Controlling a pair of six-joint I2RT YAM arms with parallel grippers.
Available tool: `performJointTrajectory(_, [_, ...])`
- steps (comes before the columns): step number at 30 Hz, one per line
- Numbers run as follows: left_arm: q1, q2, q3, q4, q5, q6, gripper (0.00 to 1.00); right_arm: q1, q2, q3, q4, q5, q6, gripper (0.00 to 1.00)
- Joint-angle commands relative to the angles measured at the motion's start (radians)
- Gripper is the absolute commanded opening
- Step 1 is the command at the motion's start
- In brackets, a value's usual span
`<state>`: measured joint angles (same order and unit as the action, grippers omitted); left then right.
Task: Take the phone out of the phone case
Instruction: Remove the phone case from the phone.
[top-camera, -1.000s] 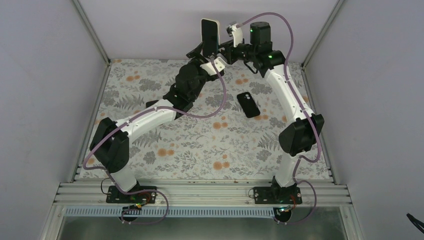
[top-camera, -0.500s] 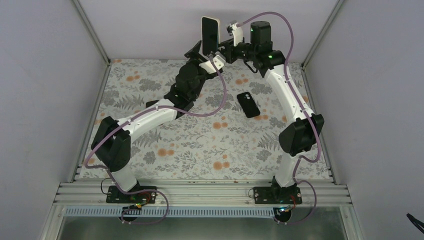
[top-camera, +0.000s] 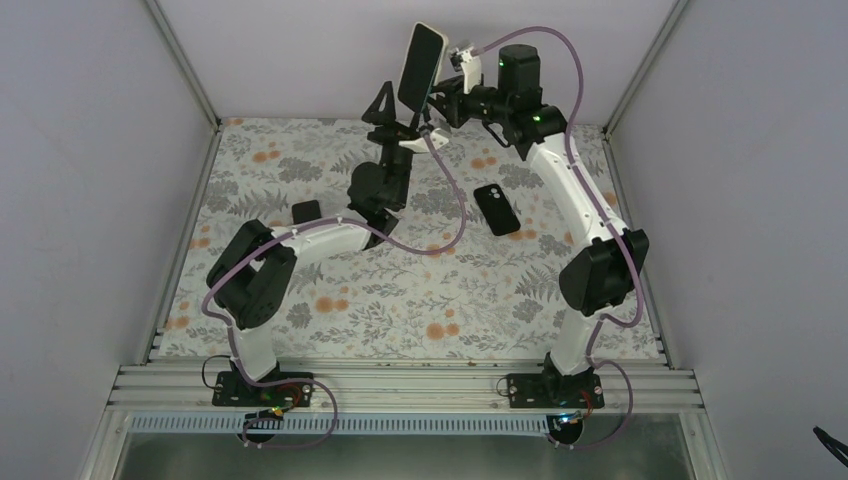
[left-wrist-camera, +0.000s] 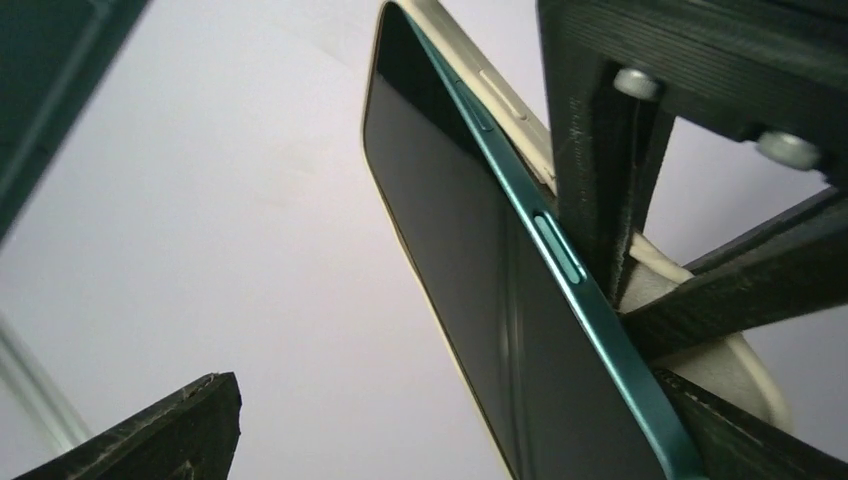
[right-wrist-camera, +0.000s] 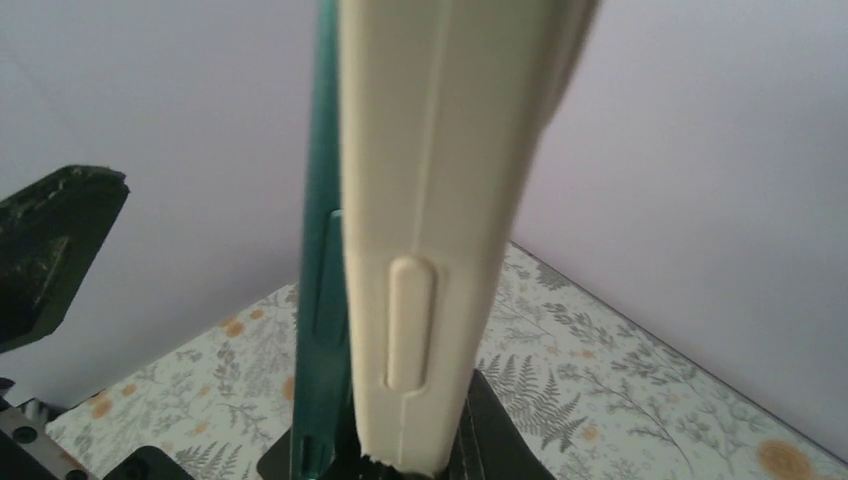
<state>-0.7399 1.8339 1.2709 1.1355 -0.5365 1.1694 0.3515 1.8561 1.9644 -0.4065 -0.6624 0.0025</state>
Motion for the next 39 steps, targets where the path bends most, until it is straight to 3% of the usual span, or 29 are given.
performJointTrajectory(1, [0.039, -0.01, -0.033, 0.439, -0.033, 0.178, 0.94, 0.007, -0.043, -0.019, -0.106, -0.079, -0.02, 0.03])
performJointTrajectory(8, [0.021, 0.021, -0.089, 0.501, 0.028, 0.179, 0.66, 0.004, -0.037, 0.0, -0.224, -0.242, -0.095, 0.03])
performJointTrajectory(13, [-0.016, 0.093, -0.041, 0.552, 0.048, 0.235, 0.51, 0.005, -0.033, -0.016, -0.287, -0.304, -0.138, 0.03])
performJointTrajectory(24, [-0.018, 0.108, -0.012, 0.56, 0.011, 0.241, 0.24, 0.004, -0.049, -0.018, -0.313, -0.271, -0.175, 0.03])
performJointTrajectory(27, [-0.019, 0.089, -0.016, 0.52, 0.001, 0.23, 0.04, 0.003, -0.049, -0.019, -0.309, -0.193, -0.191, 0.03])
performJointTrajectory(32, [-0.047, -0.03, -0.022, 0.281, -0.053, 0.122, 0.02, -0.018, -0.047, -0.047, -0.298, -0.014, -0.228, 0.03])
performJointTrajectory(39, [-0.07, -0.238, -0.088, -0.143, -0.054, -0.07, 0.02, -0.023, -0.065, -0.12, -0.229, 0.402, -0.278, 0.03])
